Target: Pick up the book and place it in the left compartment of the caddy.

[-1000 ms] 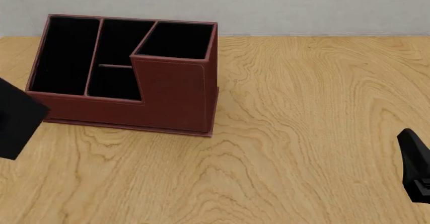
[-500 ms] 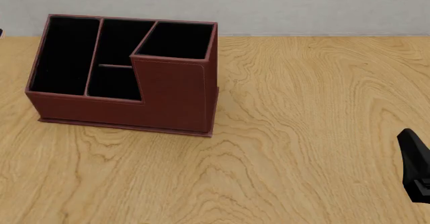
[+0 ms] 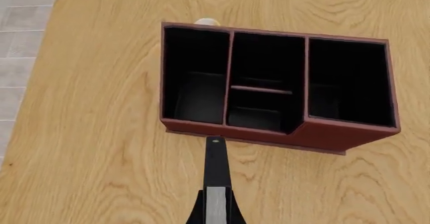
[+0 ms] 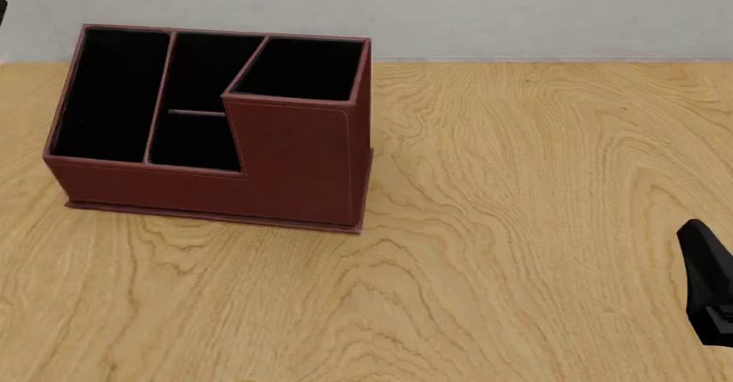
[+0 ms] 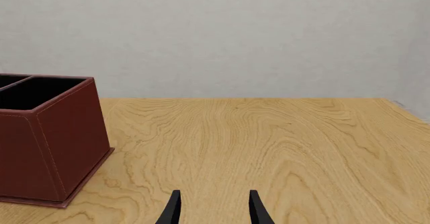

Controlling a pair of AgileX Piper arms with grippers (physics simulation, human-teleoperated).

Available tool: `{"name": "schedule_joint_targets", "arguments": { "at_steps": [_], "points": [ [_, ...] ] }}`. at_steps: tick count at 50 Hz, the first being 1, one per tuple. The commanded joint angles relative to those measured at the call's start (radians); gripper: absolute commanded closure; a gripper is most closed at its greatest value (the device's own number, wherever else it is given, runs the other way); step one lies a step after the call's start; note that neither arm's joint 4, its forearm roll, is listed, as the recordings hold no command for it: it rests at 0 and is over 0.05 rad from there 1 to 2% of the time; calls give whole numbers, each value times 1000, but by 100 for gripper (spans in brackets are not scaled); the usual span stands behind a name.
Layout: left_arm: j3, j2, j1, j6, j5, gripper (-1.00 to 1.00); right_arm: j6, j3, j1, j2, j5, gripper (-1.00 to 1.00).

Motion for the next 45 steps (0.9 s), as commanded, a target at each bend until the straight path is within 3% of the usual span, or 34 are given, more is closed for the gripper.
{"name": "schedule_joint_targets", "arguments": {
  "at_steps": [1,12,18,22,35,37,39,45],
  "points": [
    [-53,60,-24,-7,-6,100,0,2,2,0,-2,-100],
    [23,103,-10,25,-103,100,0,2,2,0,-2,-100],
    [27,121,-1,30,-130,100,0,2,2,0,-2,-100],
    [-20,150,20,40,-124,100,0,2,2,0,-2,-100],
    [19,198,-2,18,-210,100,0,2,2,0,-2,-100],
    [23,213,10,45,-224,100,0,2,2,0,-2,-100],
    [41,212,-10,8,-236,100,0,2,2,0,-2,-100],
    [31,244,1,27,-266,100,0,2,2,0,-2,-100]
  ]
}}
